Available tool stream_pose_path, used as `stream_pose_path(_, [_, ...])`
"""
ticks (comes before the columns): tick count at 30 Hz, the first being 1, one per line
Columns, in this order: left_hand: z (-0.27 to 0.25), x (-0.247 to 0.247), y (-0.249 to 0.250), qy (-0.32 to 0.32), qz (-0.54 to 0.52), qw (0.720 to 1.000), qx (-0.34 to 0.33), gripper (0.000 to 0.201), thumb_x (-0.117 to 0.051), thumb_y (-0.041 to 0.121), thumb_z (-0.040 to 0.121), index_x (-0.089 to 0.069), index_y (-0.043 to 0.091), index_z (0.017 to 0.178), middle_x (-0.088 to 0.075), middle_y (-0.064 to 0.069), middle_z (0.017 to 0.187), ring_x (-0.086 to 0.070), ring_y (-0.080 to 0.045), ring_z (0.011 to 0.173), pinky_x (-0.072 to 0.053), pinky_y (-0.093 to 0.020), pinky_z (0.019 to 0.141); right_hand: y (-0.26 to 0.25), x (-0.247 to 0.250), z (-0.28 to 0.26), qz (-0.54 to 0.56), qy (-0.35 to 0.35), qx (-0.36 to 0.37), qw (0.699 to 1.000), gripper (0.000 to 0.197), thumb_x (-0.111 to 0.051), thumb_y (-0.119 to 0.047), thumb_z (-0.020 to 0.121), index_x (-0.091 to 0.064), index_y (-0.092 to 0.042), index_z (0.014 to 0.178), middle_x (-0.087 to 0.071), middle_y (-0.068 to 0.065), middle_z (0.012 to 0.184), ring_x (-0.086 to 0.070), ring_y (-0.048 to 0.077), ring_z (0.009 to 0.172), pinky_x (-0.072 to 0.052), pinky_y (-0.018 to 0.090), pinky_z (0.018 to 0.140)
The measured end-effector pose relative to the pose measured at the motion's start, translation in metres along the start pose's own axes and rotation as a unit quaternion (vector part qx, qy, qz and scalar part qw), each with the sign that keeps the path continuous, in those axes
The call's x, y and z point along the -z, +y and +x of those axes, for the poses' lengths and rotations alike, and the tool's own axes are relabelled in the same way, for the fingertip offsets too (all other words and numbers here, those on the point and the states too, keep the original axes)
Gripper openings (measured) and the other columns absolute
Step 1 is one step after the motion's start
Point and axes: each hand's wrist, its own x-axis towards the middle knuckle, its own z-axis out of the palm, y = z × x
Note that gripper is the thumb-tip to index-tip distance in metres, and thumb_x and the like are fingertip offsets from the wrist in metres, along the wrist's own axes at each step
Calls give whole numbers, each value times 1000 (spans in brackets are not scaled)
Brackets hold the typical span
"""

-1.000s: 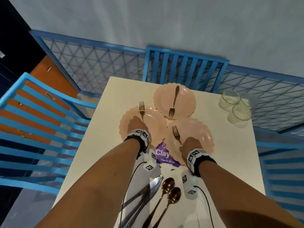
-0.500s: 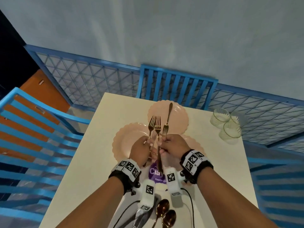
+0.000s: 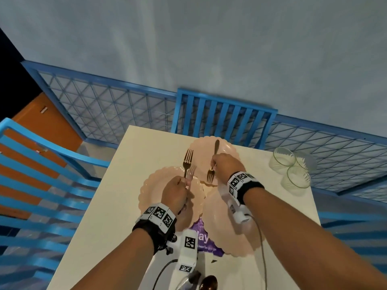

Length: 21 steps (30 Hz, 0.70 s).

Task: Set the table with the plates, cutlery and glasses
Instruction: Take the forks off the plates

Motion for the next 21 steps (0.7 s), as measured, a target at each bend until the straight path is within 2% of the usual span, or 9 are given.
stream_pose_path(2, [8,1,5,10,1,1000,-1,25,-37,17,104,-55,9,90,-51,7,40,-38,-11,29,-29,-23,41,12,-4,22,-128,14,55,990,33,-61,-21,93,-60,-23,125,-60,5,129,-62,26,110,-54,36,90])
stream_pose_path(4, [16,2,9,18,-2,1000,-2,24,-38,17,104,-55,10,88,-54,5,43,-39,-11,28,-30,-23,41,18,-11,39,-186,44,90,977,35,-61,-24,94,-57,-27,128,-53,4,136,-59,25,113,-57,40,85])
stream_pose_path(7, [24,1,12,28,-25,999,8,23,-36,9,99,-57,10,88,-62,-12,61,-40,-12,31,-33,-22,39,20,-21,54,-238,60,125,961,24,-58,-27,97,-62,-27,121,-53,1,130,-57,24,113,-57,40,79])
stream_pose_path(9, [27,1,11,36,-30,999,11,24,-36,8,98,-57,10,88,-61,-12,62,-42,-13,34,-36,-22,39,19,-25,59,-253,47,135,957,20,-61,-25,95,-65,-25,115,-51,1,129,-59,24,109,-55,38,75])
stream_pose_path(12, [28,3,8,50,-13,999,-11,26,-38,13,100,-59,13,85,-66,-14,67,-46,-14,39,-41,-26,43,19,-27,64,-235,41,138,961,15,-59,-21,95,-66,-25,108,-53,2,121,-63,25,97,-55,38,70])
stream_pose_path(15, [31,10,7,63,1,998,-26,29,-36,17,103,-62,13,90,-74,-20,80,-50,-11,39,-39,-23,42,20,-22,64,-226,26,155,961,18,-55,-24,97,-65,-24,112,-54,2,116,-62,26,99,-55,40,75])
stream_pose_path(16, [31,13,6,68,-5,997,-31,29,-36,17,104,-63,11,95,-73,-21,79,-51,-11,40,-39,-23,41,21,-19,62,-229,22,168,959,20,-53,-27,98,-64,-24,115,-56,3,116,-61,27,103,-54,41,79])
stream_pose_path(18, [30,16,6,74,-26,996,-36,30,-37,17,105,-64,6,102,-68,-15,65,-57,-19,49,-41,-23,42,21,-8,52,-220,18,175,959,22,-50,-30,99,-60,-23,118,-60,3,113,-59,27,104,-50,40,84])
stream_pose_path(21, [20,16,14,72,-86,993,-30,29,-35,14,107,-60,0,106,-58,-11,62,-55,-23,50,-44,-24,41,9,9,24,-99,29,135,985,12,-54,-22,96,-61,-23,105,-67,2,100,-62,25,94,-50,35,78])
